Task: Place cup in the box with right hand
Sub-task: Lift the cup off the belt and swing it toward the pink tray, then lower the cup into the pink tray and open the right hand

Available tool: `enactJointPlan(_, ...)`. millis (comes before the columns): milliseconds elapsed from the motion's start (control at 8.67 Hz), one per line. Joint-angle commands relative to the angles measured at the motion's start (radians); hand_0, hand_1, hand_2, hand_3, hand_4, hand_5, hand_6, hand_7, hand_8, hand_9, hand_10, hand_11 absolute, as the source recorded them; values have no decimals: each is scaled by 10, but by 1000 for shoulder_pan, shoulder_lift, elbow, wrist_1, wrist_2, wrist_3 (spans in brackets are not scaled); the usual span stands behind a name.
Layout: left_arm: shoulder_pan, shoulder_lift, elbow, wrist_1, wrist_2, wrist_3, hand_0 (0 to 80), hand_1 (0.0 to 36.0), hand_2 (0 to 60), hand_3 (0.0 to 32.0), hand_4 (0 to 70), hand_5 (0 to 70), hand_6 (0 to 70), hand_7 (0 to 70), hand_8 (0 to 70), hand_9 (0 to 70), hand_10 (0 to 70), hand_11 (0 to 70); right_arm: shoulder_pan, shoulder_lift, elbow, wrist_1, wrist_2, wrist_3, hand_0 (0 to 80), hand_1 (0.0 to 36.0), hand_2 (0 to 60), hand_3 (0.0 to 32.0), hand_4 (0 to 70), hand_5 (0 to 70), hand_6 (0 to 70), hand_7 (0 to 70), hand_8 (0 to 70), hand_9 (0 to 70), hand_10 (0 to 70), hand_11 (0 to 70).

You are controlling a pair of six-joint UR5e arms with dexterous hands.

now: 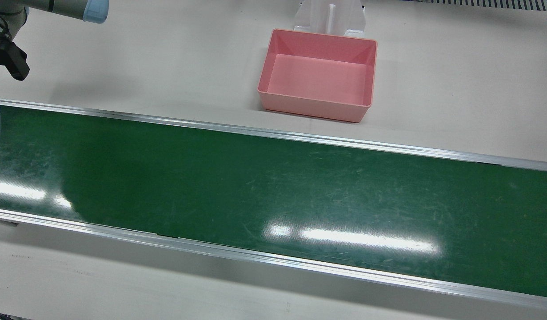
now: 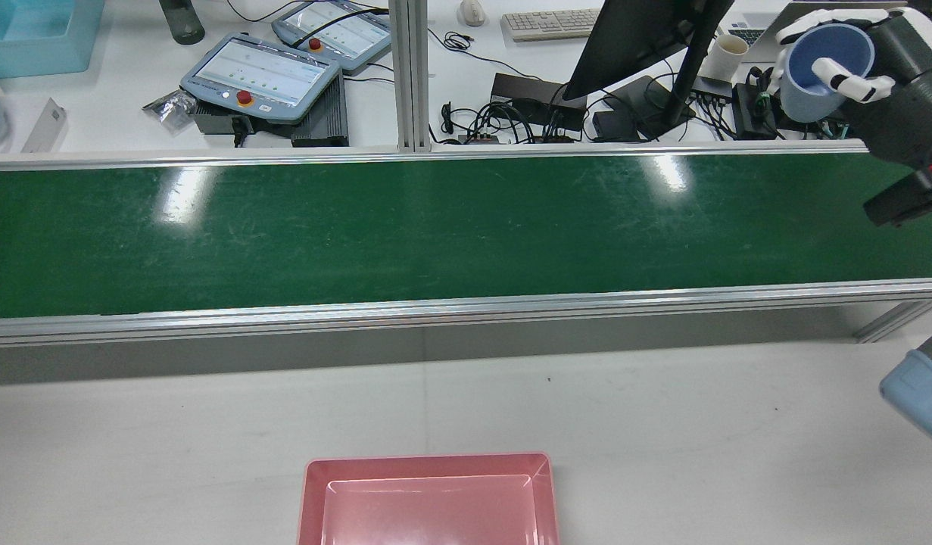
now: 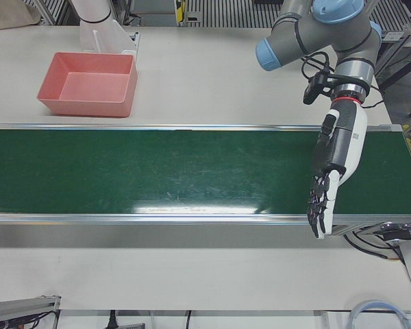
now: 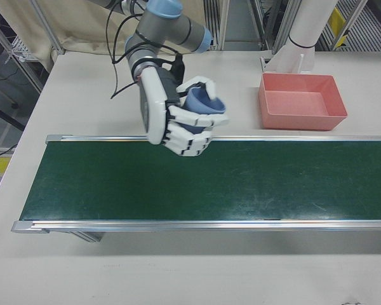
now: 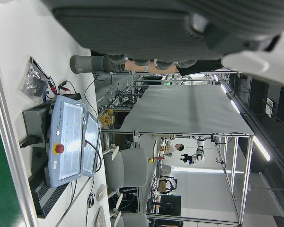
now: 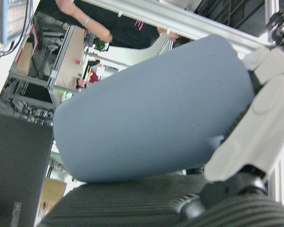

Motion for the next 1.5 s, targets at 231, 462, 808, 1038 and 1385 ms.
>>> enactJointPlan(231,0,-2,0,2,0,1,0,0,0,0,0,0,0,0,0,0,0,0,-569,89,269,-63,69,-252,583,360,600,0,555,246,490,700,700,700,700,700)
enactJointPlan(462,0,-2,-2,0,0,0,0,0,0,0,0,0,0,0,0,0,0,0,-782,127,263,-60,125,-366,556,360,600,0,608,215,459,700,668,700,679,700)
enactJointPlan(808,0,-2,0,0,0,0,0,0,0,0,0,0,0,0,0,0,0,0,-962,127,250,-52,178,-455,479,360,600,0,563,162,356,700,500,700,504,700)
enactJointPlan(1038,0,-2,2,0,0,0,0,0,0,0,0,0,0,0,0,0,0,0,-970,118,226,-52,176,-448,465,360,600,0,515,136,282,700,388,638,426,613)
enactJointPlan(1385,1,-2,2,0,0,0,0,0,0,0,0,0,0,0,0,0,0,0,-969,118,206,-51,178,-426,528,155,96,0,271,55,104,459,62,170,87,142)
